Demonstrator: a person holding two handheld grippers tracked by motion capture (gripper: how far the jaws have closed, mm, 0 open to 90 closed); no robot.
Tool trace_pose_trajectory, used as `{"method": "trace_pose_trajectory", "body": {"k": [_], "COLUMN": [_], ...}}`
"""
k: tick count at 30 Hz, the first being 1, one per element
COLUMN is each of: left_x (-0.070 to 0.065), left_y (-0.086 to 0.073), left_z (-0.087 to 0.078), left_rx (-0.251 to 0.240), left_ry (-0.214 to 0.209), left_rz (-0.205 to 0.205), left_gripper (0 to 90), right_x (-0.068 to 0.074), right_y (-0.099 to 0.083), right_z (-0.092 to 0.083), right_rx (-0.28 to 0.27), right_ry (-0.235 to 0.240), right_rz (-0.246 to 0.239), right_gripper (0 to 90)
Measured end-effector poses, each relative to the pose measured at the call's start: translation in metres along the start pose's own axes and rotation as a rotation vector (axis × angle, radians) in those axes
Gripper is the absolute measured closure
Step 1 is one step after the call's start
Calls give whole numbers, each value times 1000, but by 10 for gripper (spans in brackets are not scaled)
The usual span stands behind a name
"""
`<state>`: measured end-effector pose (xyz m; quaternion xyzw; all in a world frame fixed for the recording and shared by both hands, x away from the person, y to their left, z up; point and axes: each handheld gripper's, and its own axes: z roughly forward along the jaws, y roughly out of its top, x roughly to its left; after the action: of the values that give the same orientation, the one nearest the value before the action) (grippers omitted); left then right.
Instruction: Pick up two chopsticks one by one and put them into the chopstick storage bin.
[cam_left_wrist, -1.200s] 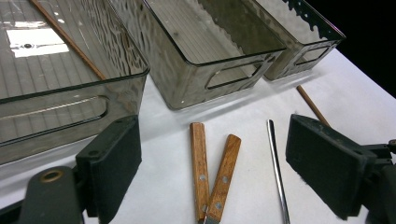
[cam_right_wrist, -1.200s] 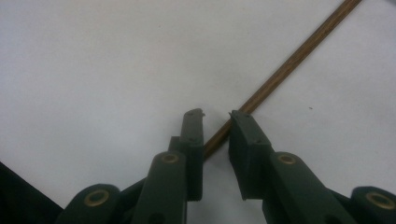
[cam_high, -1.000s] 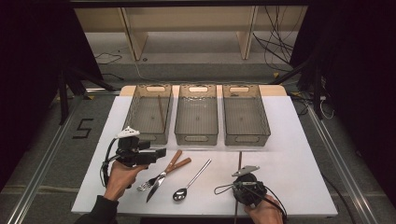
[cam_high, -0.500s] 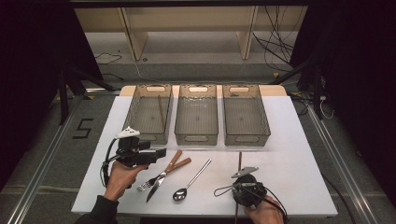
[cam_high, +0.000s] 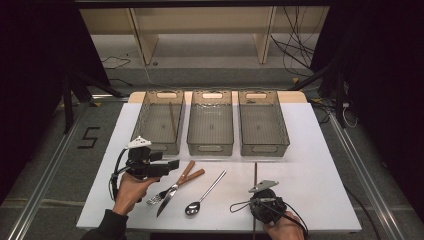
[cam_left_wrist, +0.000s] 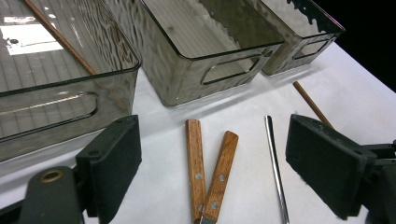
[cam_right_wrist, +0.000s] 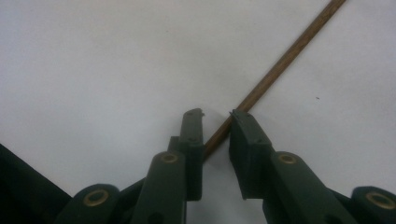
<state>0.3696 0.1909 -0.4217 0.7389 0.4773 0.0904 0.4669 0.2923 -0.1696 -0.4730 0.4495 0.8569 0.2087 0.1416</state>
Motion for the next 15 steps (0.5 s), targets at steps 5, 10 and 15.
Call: {"method": "trace_pose_trajectory", "body": {"k": [5, 10, 15], "left_x": [0, 0, 1], "left_y": [0, 0, 1], "left_z": [0, -1, -1], "left_rx": [-1, -1, -1], "left_ry": [-1, -2, -3], "left_rz": [-1, 0, 4], "left_gripper": [181, 181, 181], "right_x": [0, -2, -8], "right_y": [-4, -7, -13], "right_z": [-2, -4, -5], "right_rx": [-6, 0, -5], "right_ry": [0, 7, 21], "right_rz": [7, 16, 32], "right_gripper": [792, 813, 857]}}
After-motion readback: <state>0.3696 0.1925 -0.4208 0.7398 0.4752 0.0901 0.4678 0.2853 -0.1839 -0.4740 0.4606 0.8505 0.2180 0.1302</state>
